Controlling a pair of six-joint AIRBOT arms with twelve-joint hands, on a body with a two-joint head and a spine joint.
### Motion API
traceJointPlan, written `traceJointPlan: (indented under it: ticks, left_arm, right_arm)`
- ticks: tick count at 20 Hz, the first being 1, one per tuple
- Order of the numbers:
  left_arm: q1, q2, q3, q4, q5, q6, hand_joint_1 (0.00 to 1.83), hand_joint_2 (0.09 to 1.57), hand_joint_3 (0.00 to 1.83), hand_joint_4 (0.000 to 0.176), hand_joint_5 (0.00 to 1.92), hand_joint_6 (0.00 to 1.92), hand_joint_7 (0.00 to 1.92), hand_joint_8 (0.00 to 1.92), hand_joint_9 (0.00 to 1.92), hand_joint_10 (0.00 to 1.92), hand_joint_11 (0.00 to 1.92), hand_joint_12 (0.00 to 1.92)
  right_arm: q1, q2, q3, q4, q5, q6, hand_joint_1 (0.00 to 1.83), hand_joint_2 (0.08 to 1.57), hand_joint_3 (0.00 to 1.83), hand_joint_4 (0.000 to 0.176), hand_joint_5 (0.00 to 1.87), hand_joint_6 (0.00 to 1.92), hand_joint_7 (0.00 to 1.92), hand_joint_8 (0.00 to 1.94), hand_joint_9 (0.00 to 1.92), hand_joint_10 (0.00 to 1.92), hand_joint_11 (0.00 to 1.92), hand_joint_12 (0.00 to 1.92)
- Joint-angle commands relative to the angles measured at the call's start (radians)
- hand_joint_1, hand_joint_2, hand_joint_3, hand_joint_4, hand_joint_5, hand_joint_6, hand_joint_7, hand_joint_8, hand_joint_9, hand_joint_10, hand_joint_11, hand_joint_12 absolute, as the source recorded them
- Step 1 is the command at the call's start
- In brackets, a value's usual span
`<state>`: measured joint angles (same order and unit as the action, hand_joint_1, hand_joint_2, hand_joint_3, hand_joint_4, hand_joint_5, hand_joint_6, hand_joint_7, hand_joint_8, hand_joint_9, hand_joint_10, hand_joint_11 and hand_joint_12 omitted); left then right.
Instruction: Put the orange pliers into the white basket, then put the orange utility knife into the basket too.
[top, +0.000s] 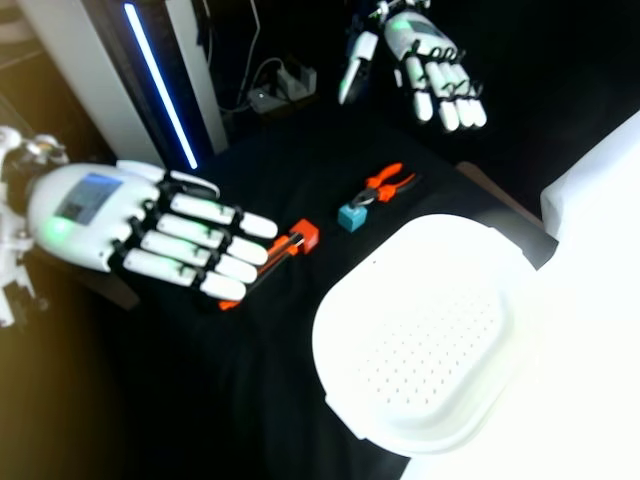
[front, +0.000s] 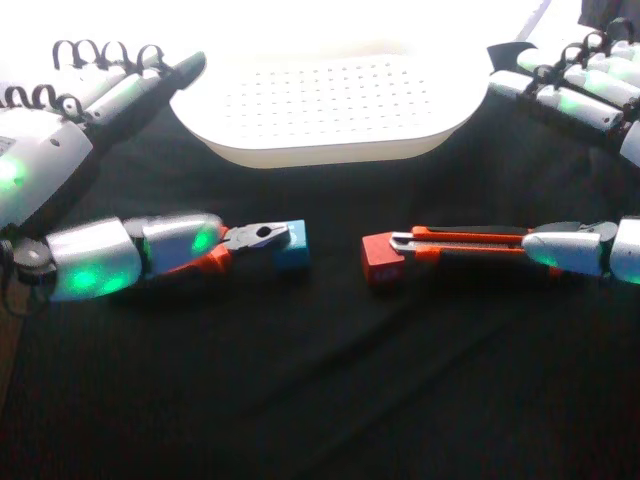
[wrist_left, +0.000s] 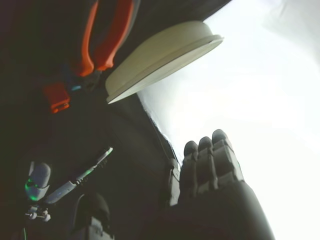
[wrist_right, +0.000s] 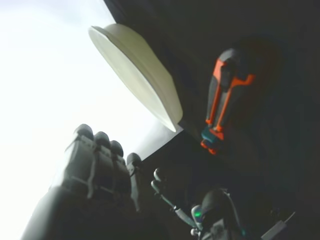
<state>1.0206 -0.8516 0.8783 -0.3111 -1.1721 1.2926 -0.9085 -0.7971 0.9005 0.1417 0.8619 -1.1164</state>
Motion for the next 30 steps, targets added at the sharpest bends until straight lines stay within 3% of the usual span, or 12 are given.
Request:
traceJointPlan:
  ticks: [1,4,5,8,9,14,17,18,19,20,23,30]
  left_arm:
    - [-0.016,-0.015,0.009,0.005,-0.104,-0.003,0.5,1.21,0.0,0.048,0.0,0.0,0.0,0.0,0.01,0.0,0.0,0.29]
    - [-0.02,-0.043,0.014,-0.016,-0.085,-0.003,0.53,1.17,0.0,0.037,0.0,0.0,0.03,0.0,0.03,0.01,0.0,0.27]
    - [-0.019,-0.053,0.017,-0.019,-0.071,-0.003,0.53,1.17,0.0,0.072,0.0,0.0,0.0,0.0,0.01,0.0,0.0,0.05]
    - [-0.017,-0.079,0.031,-0.046,-0.006,-0.003,0.6,1.16,0.0,0.025,0.03,0.01,0.02,0.01,0.01,0.0,0.06,0.03]
    - [-0.012,-0.088,0.037,-0.062,0.015,-0.003,0.63,1.15,0.01,0.003,0.08,0.01,0.09,0.0,0.08,0.02,0.01,0.47]
    - [-0.007,-0.148,0.091,-0.122,0.131,-0.003,0.79,1.17,0.0,0.0,0.27,0.03,0.35,0.04,0.32,0.08,0.0,1.04]
    - [-0.025,-0.198,0.14,-0.153,0.211,-0.002,0.79,1.2,0.0,0.0,0.45,0.04,0.52,0.13,0.13,1.04,0.0,1.6]
    - [-0.04,-0.215,0.157,-0.166,0.243,0.012,0.87,1.19,0.0,0.0,0.45,0.38,0.39,0.71,0.16,1.34,0.02,1.8]
    - [-0.054,-0.226,0.165,-0.179,0.263,0.037,1.01,1.33,0.01,0.022,0.5,1.44,0.53,1.48,0.31,1.81,0.34,1.9]
    - [-0.063,-0.231,0.166,-0.185,0.267,0.056,1.04,1.36,0.02,0.019,0.5,1.66,0.57,1.68,0.6,1.9,0.7,1.92]
    - [-0.084,-0.206,0.147,-0.159,0.199,0.057,1.22,1.3,0.0,0.0,0.95,1.91,1.18,1.92,1.36,1.92,1.43,1.92]
    - [-0.224,-0.118,0.111,-0.002,0.075,0.058,1.45,1.22,0.0,0.0,1.1,1.92,1.36,1.92,1.54,1.92,1.6,1.92]
  right_arm:
    - [0.016,-0.002,0.002,-0.001,0.12,-0.002,0.38,1.14,0.01,0.019,0.0,0.0,0.0,0.0,0.0,0.0,0.0,0.0]
    - [0.015,-0.021,0.003,0.001,0.113,-0.002,0.38,1.13,0.0,0.012,0.0,0.0,0.0,0.0,0.0,0.0,0.0,0.0]
    - [0.015,-0.03,0.004,0.007,0.113,-0.002,0.42,1.12,0.0,0.019,0.0,0.0,0.0,0.0,0.0,0.0,0.0,0.0]
    - [0.012,-0.037,0.004,0.015,0.099,-0.002,0.55,1.1,0.0,0.031,0.0,0.0,0.0,0.0,0.0,0.0,0.0,0.0]
    - [0.012,-0.039,0.004,0.015,0.097,-0.002,0.52,1.1,0.0,0.033,0.0,0.0,0.0,0.0,0.0,0.0,0.0,0.0]
    - [0.009,-0.042,0.003,0.015,0.083,-0.002,0.42,1.13,0.01,0.065,0.0,0.0,0.0,0.0,0.0,0.0,0.0,0.0]
    - [0.009,-0.042,0.003,0.015,0.082,-0.002,0.42,1.14,0.01,0.038,0.0,0.0,0.0,0.0,0.0,0.0,0.0,0.0]
    - [0.009,-0.042,0.003,0.015,0.082,-0.002,0.41,1.15,0.01,0.043,0.0,0.0,0.0,0.0,0.0,0.0,0.0,0.0]
    - [0.009,-0.042,0.003,0.015,0.082,-0.002,0.39,1.16,0.01,0.05,0.0,0.0,0.0,0.0,0.0,0.0,0.0,0.0]
    - [0.008,-0.042,0.003,0.016,0.082,-0.002,0.38,1.16,0.01,0.05,0.0,0.0,0.0,0.0,0.0,0.0,0.0,0.0]
    - [0.004,-0.042,0.003,0.017,0.082,-0.002,0.39,1.17,0.01,0.042,0.0,0.0,0.0,0.0,0.0,0.0,0.0,0.0]
    - [0.002,-0.043,0.001,0.018,0.082,-0.002,0.38,1.19,0.01,0.026,0.0,0.0,0.0,0.0,0.0,0.0,0.0,0.0]
